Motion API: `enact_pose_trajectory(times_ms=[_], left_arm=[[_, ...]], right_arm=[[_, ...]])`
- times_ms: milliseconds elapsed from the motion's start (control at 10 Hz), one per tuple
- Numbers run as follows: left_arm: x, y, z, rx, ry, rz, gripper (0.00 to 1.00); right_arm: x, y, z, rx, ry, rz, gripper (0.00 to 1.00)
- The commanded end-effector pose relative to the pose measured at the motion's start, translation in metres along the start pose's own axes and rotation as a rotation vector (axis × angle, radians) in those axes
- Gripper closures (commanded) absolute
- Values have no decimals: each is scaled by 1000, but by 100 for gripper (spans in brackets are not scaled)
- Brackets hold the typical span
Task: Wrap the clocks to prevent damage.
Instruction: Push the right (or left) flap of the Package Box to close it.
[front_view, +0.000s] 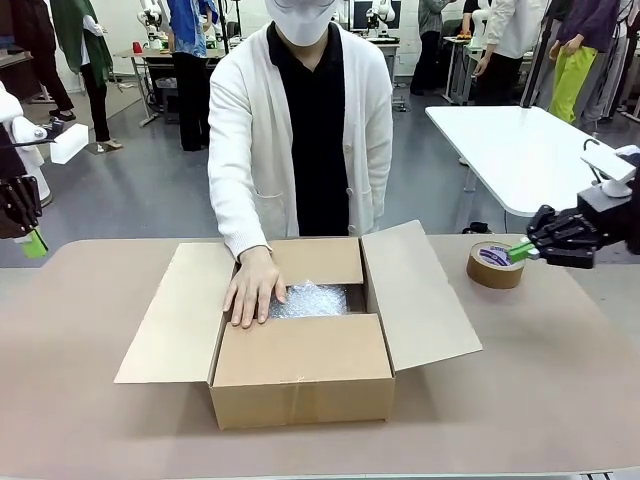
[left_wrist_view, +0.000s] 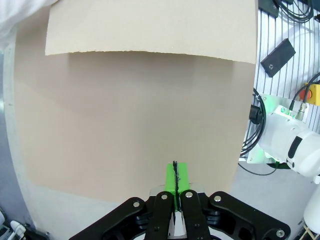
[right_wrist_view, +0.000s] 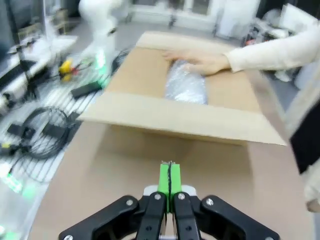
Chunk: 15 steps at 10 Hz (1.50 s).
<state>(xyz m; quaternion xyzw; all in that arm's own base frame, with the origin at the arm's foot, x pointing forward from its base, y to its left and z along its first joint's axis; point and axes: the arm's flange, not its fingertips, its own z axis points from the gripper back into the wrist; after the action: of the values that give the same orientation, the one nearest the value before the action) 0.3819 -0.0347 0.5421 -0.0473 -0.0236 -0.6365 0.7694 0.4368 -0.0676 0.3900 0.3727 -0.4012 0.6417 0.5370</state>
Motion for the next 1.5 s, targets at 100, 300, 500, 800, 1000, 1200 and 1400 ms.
enact_pose_trajectory(times_ms=[100,300,500,800,1000,1200,1400], left_arm=[[-1,0,2,-8,-7,-7,100],[-1,0,2,-8,-7,-7,100],[-1,0,2,-8,-7,-7,100],[-1,0,2,-8,-7,-7,100],[-1,0,2,-8,-7,-7,100],[-1,0,2,-8,-7,-7,100],[-1,0,2,-8,-7,-7,100]], right_arm=[[-17,9,-30,-197,-87,19,99],[-27,12,-48,-220,-29,-21,99],[-43,16,-67,-169,2,-62,99],[-47,11,-97,-119,-15,-102,99],[-50,10,-119,-31,-53,-163,99],[-37,10,-136,5,-81,-164,99],[-10,13,-141,26,-131,-121,99]])
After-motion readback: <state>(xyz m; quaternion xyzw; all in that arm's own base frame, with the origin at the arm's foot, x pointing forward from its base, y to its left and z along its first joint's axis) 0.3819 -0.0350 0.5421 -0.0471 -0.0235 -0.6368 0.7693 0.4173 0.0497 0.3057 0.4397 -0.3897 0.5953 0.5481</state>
